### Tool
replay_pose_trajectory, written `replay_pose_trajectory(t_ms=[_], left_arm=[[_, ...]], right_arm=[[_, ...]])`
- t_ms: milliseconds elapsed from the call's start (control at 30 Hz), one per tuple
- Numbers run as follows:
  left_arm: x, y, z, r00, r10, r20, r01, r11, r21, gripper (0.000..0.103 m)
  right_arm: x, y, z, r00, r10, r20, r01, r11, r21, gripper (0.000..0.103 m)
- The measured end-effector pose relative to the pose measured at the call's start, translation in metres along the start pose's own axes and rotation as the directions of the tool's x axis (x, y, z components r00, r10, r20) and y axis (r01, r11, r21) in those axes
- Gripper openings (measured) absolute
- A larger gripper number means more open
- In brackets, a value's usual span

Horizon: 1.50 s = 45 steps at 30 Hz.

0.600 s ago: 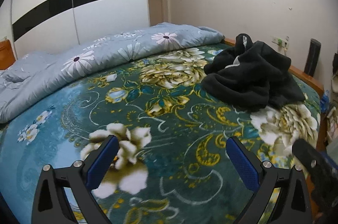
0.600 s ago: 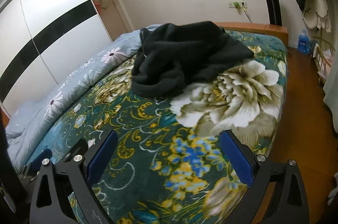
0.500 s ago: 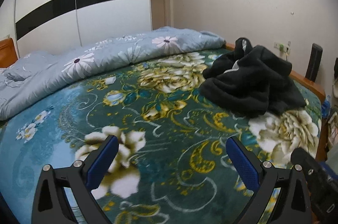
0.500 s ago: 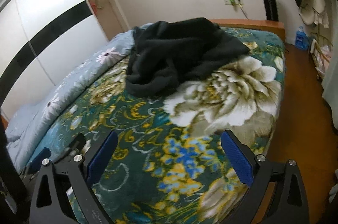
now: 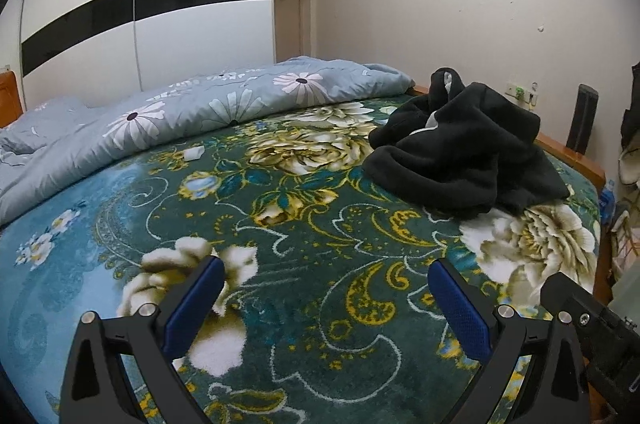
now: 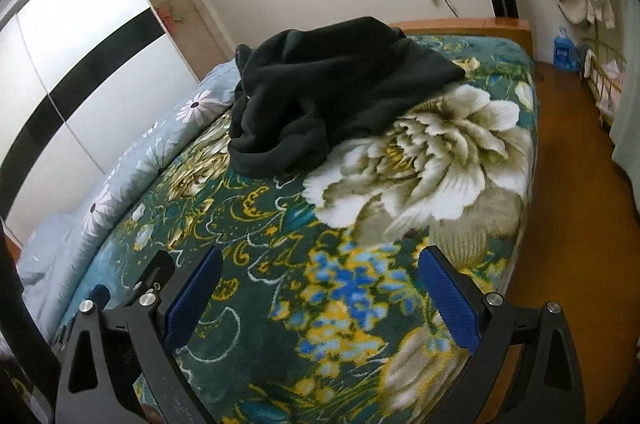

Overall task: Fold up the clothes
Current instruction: 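Approach the crumpled black fleece jacket with both grippers open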

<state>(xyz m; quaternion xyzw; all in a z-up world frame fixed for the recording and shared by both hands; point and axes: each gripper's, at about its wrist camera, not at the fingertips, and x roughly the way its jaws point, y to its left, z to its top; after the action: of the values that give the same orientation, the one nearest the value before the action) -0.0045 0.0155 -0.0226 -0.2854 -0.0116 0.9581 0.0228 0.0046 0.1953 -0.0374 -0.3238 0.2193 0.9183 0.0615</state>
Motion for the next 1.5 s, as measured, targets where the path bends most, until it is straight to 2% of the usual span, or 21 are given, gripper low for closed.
replay_pose_trajectory(t_ms=[200,367,933,1500], left_arm=[[-0.008,0.005,0.000,0.998,-0.052,0.042,0.052,0.999,-0.003,0.103],[-0.011,0.006,0.002,0.996,-0.078,0.041,0.077,0.997,0.007,0.103],[-0.021,0.012,0.011,0.998,-0.032,0.058,0.031,0.999,0.023,0.103],[-0.013,0.023,0.012,0.998,-0.055,0.011,0.055,0.998,-0.008,0.103]], right_arm=[[-0.005,0.006,-0.004,0.999,0.027,0.026,-0.027,1.000,-0.009,0.099],[-0.007,0.005,-0.003,0.998,0.035,0.046,-0.036,0.999,0.007,0.099],[-0.014,0.013,-0.004,0.992,0.074,0.100,-0.076,0.997,0.017,0.100],[-0.012,0.020,-0.010,0.991,0.075,0.113,-0.081,0.995,0.052,0.101]])
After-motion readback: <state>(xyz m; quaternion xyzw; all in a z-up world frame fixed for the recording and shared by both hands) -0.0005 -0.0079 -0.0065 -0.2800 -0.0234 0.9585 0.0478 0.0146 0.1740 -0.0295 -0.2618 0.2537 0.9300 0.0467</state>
